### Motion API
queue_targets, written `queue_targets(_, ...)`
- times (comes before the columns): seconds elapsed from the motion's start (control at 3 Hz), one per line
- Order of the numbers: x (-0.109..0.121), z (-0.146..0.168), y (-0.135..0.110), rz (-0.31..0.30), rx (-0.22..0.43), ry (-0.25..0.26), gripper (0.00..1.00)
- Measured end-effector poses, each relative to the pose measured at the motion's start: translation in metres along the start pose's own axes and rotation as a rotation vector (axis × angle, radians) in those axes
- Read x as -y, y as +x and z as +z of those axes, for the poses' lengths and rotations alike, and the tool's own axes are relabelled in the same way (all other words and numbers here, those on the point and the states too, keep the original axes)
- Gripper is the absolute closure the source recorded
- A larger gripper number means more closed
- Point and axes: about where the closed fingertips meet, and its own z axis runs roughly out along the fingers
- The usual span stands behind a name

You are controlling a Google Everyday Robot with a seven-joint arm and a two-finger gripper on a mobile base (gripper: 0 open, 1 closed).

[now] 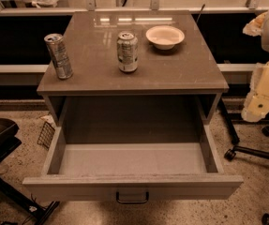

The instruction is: Place redbull can into top drawer

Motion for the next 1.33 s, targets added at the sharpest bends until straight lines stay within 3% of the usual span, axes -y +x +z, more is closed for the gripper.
queue_targets(0.67, 0.01, 0.011, -0.01, -0.012, 0.052, 0.025, 0.0)
queue_targets(1.0, 0.022, 0.03, -0.02, -0.002, 0.135, 0.054, 0.0)
queue_targets(1.33, 0.033, 0.047, -0.036, 0.024, 0.262, 0.107, 0.0)
